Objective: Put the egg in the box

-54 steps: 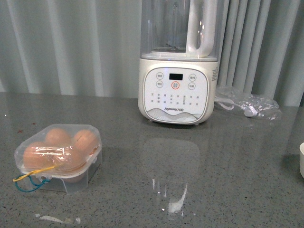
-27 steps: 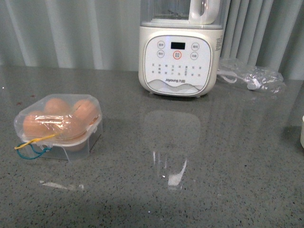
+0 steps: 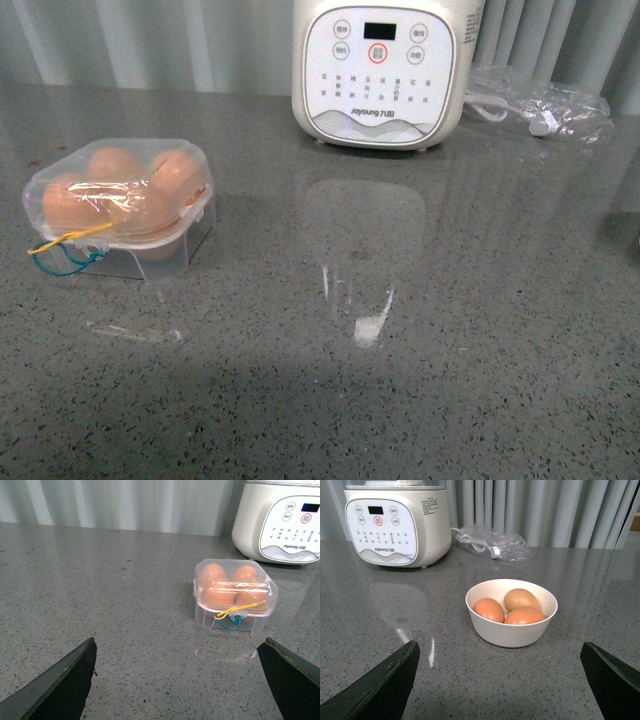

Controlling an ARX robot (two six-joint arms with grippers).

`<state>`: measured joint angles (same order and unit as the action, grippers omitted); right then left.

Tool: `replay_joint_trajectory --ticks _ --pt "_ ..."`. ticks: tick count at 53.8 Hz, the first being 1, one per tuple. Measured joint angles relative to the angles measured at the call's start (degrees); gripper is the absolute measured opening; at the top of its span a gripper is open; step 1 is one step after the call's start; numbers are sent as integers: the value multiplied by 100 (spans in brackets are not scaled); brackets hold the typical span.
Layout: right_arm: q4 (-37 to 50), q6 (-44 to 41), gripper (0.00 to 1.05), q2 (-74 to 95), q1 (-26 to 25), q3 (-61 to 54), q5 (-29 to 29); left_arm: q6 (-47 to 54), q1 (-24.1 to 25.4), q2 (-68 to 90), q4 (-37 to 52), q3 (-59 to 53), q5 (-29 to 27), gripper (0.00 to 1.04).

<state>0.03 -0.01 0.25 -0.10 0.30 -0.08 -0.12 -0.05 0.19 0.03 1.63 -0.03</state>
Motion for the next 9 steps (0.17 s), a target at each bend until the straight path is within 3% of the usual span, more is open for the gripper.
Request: replay_joint_trajectory --ticks 9 --pt "0 0 98 0 0 0 2 2 0 0 0 0 -2 98"
